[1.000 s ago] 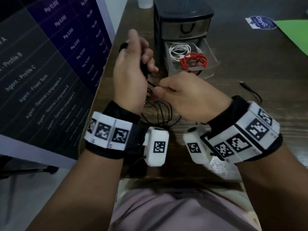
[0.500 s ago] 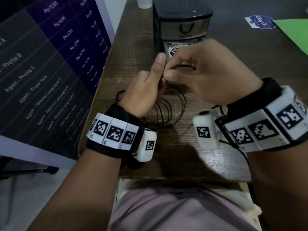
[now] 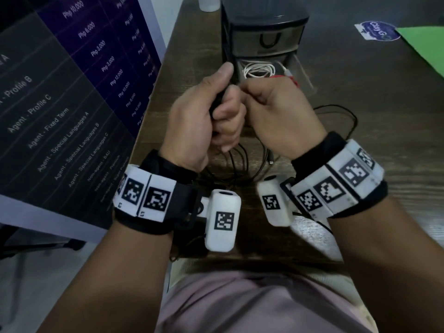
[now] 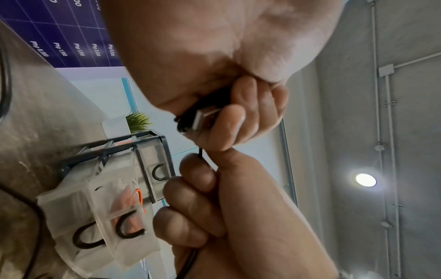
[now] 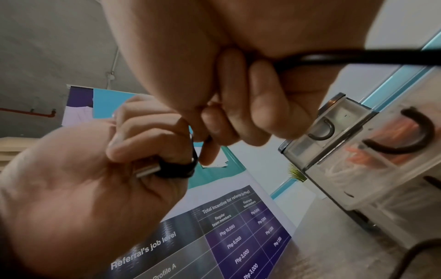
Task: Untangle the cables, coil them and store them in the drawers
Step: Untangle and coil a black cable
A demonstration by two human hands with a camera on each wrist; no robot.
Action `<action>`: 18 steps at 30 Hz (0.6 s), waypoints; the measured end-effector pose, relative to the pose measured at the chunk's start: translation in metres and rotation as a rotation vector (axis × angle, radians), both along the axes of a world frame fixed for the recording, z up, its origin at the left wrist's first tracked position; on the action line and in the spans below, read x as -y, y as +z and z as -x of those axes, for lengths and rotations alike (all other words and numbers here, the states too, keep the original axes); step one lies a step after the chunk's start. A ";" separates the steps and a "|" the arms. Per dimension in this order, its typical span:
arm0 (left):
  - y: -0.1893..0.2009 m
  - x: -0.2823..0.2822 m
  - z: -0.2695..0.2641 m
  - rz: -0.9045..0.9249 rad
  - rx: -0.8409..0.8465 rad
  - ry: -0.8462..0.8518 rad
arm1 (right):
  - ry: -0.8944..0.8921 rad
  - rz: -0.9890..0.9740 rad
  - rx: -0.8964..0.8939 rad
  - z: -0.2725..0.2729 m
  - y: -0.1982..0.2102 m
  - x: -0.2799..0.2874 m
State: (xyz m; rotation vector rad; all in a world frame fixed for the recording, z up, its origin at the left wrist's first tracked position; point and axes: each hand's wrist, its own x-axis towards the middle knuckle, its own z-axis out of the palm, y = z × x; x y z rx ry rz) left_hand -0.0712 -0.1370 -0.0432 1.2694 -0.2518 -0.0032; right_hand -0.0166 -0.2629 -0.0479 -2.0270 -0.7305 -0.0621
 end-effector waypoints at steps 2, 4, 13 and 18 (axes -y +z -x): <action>0.001 0.000 0.001 0.009 0.020 0.024 | 0.015 0.004 -0.010 0.002 -0.004 -0.002; 0.001 0.001 0.002 0.020 0.034 0.044 | 0.029 -0.001 -0.032 0.004 -0.006 -0.004; 0.011 -0.001 0.004 0.263 0.151 0.108 | 0.151 0.004 -0.156 0.011 -0.008 -0.006; 0.014 -0.010 0.002 0.314 0.185 0.250 | 0.262 0.080 -0.203 0.020 -0.009 0.003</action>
